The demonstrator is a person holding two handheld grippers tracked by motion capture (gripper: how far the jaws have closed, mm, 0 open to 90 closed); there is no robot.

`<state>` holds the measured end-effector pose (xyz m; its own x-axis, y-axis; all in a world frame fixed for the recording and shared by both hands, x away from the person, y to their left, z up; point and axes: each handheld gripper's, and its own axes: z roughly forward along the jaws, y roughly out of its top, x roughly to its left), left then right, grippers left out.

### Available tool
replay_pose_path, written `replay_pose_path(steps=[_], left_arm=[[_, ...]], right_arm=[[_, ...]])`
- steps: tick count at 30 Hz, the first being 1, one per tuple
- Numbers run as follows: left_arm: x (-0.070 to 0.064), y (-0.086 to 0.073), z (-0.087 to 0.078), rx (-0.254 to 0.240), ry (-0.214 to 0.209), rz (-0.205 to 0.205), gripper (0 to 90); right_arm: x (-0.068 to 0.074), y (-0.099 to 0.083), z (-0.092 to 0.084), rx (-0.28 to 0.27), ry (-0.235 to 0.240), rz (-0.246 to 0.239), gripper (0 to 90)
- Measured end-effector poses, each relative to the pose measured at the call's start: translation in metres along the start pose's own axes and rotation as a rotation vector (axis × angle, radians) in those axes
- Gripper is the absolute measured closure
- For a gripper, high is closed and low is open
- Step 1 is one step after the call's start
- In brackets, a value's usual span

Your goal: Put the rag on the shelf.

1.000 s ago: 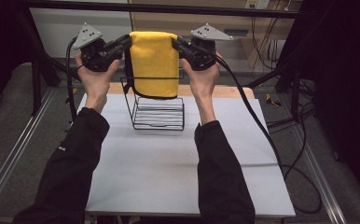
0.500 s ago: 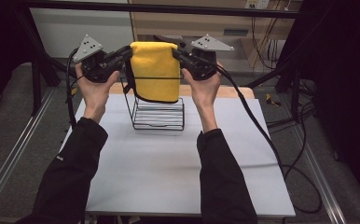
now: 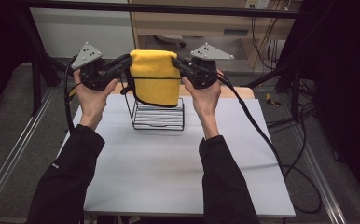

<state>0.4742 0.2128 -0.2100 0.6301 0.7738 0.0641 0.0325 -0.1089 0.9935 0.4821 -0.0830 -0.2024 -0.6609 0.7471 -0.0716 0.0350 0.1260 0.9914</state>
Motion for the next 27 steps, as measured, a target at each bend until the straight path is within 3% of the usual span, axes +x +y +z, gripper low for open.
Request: replay_pose_path(steps=[5, 13, 27], left_arm=[[-0.005, -0.004, -0.007, 0.023, -0.02, -0.006, 80.4], [-0.014, -0.013, -0.015, 0.059, -0.028, 0.022, 80.2], [-0.019, -0.036, -0.02, 0.1, -0.05, 0.023, 79.0]], right_arm=[[0.005, -0.004, -0.007, 0.019, 0.017, -0.011, 83.7], [0.012, -0.014, -0.015, 0.052, 0.044, -0.028, 83.4], [0.016, -0.033, -0.019, 0.097, 0.077, -0.019, 83.0]])
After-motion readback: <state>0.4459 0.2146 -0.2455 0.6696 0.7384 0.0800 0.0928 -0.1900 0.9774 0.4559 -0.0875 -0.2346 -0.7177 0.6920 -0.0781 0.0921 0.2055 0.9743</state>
